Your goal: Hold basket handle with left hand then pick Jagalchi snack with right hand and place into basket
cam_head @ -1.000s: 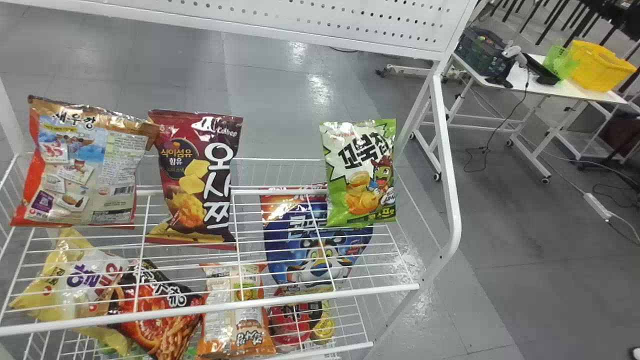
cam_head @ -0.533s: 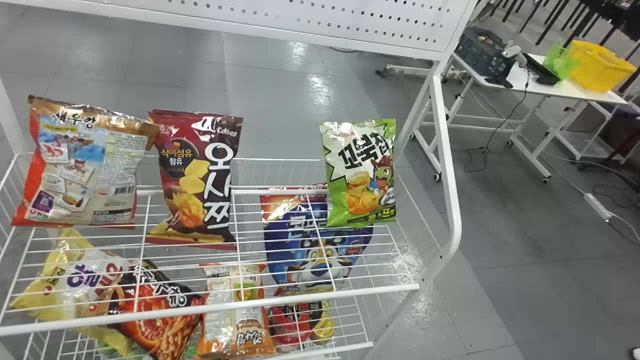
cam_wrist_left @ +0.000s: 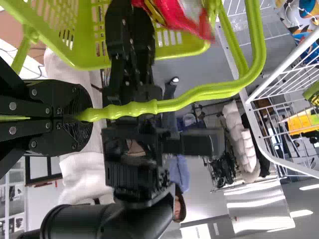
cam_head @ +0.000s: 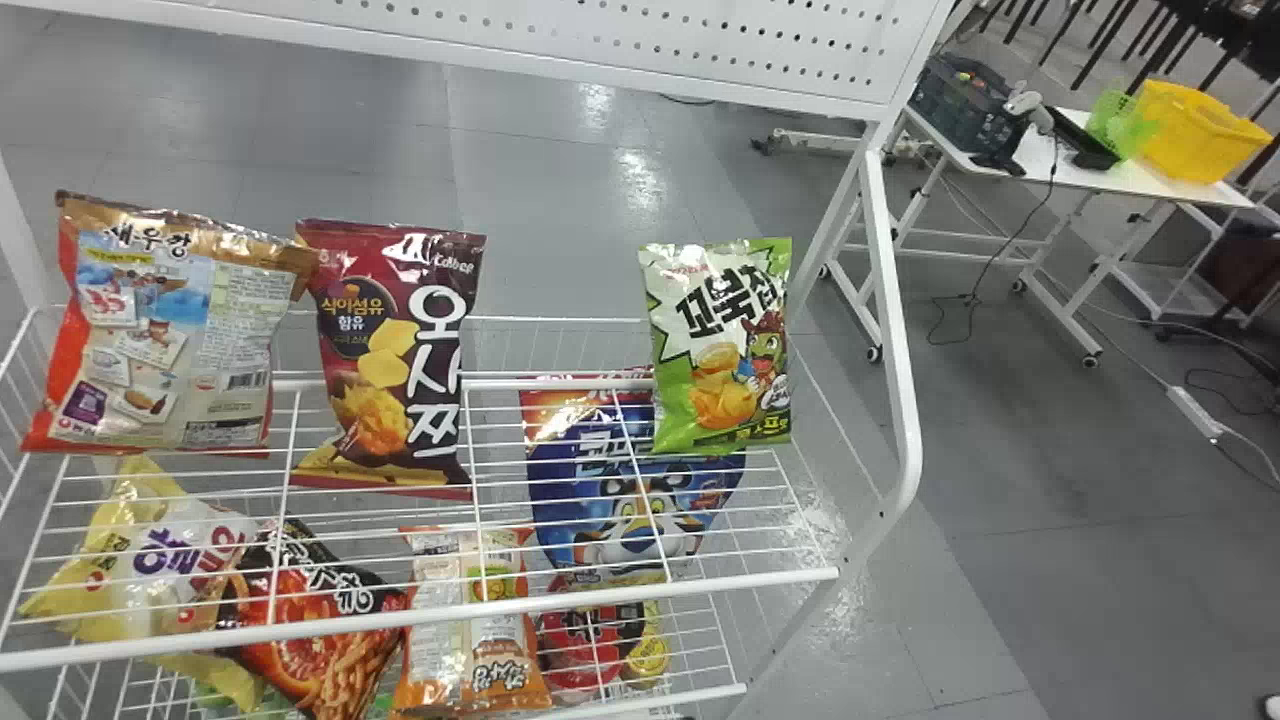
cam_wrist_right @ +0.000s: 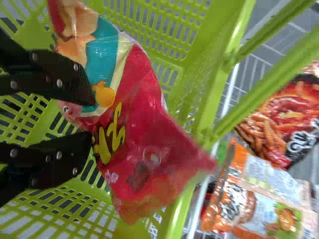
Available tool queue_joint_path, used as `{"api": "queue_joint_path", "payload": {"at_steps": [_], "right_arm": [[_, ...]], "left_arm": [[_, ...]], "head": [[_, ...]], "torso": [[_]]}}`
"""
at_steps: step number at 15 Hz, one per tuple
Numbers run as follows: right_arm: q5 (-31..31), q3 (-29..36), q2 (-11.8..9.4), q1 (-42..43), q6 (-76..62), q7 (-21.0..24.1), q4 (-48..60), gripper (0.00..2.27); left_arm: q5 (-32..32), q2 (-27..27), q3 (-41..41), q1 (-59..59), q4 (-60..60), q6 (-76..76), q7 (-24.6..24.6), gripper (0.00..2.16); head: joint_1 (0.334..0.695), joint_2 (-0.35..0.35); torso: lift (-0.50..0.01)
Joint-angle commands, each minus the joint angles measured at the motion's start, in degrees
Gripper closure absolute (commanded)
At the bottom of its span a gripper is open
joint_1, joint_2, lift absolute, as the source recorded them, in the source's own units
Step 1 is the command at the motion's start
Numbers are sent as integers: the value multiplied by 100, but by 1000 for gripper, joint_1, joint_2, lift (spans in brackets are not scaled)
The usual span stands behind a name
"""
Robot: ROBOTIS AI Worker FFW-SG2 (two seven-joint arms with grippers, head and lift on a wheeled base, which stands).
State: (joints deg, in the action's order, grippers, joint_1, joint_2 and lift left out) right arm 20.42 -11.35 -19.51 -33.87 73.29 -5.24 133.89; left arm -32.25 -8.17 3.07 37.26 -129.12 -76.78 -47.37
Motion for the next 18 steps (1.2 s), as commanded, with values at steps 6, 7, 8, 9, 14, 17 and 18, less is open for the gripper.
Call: {"api": "queue_joint_path", "payload": {"at_steps": [6, 7, 8, 9, 14, 17, 18], "right_arm": [[955, 1179, 96, -155, 1456, -461, 805, 53], [964, 1188, 105, -234, 1368, -461, 840, 53], [964, 1232, 140, -295, 1263, -470, 893, 53], [964, 1337, 219, -331, 1175, -470, 963, 53], [955, 2155, 580, -401, 735, -329, 1596, 53], [955, 2436, 685, -401, -231, -267, 1745, 53], [955, 2471, 729, -401, -548, -276, 1745, 53]], "left_arm": [[-1, 9, 35, 0, -17, 0, 0, 1214], [-1, 9, 44, 0, -17, 0, 18, 1214], [-1, 9, 35, 0, -8, 0, 18, 1214], [8, 9, 35, 0, -8, 0, 18, 1214], [-1, 9, 35, 26, 18, 53, -17, 1214], [8, 9, 44, 26, 27, 106, -35, 1214], [-1, 9, 53, 26, 27, 106, -35, 1214]], "head": [[695, -350], [695, -350], [695, -350], [695, -350], [695, -350], [695, -350], [695, -350]], "torso": [[-10], [-10], [-10], [-10], [-10], [-10], [-10]]}}
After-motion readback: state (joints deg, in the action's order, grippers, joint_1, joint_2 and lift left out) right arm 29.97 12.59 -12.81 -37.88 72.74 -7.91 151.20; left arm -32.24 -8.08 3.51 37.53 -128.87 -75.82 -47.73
